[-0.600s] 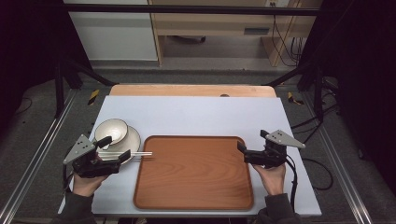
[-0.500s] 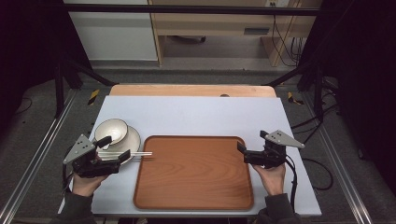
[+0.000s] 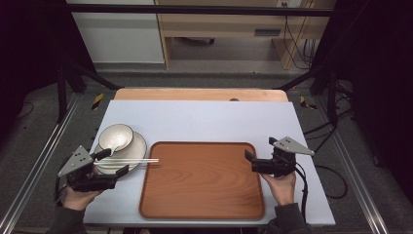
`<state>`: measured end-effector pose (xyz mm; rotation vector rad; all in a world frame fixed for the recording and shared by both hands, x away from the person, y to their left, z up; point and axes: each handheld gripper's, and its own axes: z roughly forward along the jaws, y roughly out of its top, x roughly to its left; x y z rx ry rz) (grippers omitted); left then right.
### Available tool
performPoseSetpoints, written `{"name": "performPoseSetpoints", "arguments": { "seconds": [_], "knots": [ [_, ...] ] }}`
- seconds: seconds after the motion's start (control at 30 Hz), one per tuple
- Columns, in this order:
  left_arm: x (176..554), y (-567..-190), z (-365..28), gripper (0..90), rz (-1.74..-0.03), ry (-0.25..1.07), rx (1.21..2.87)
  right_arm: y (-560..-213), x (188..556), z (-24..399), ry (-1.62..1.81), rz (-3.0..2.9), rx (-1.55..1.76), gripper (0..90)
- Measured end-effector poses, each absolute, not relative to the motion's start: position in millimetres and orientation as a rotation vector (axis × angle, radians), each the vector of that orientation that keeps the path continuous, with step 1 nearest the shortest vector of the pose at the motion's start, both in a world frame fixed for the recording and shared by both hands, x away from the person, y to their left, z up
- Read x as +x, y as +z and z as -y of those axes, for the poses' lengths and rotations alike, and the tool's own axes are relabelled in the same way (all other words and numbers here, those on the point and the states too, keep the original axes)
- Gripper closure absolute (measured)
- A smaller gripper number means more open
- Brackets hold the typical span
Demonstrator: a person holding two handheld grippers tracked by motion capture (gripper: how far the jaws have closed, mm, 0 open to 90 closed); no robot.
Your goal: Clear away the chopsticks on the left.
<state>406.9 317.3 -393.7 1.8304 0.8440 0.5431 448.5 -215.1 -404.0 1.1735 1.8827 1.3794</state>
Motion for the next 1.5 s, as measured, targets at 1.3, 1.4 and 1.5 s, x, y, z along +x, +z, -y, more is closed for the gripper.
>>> {"name": "performPoseSetpoints", "arguments": {
  "seconds": [1.3, 1.4, 1.5],
  "knots": [
    [441.3, -444.0, -352.8, 41.7, -0.941, 0.509, 2.083, -408.6, 450.2, 206.3, 1.358, -1.93, 1.157, 1.4],
    [446.0, -445.6, -352.1, 43.8, -0.936, 0.528, 2.101, -408.4, 450.1, 205.8, 1.365, -1.931, 1.151, 1.4],
    [450.5, -447.3, -351.3, 44.7, -0.936, 0.533, 2.112, -408.3, 450.0, 205.5, 1.364, -1.933, 1.148, 1.4]
  ]
}}
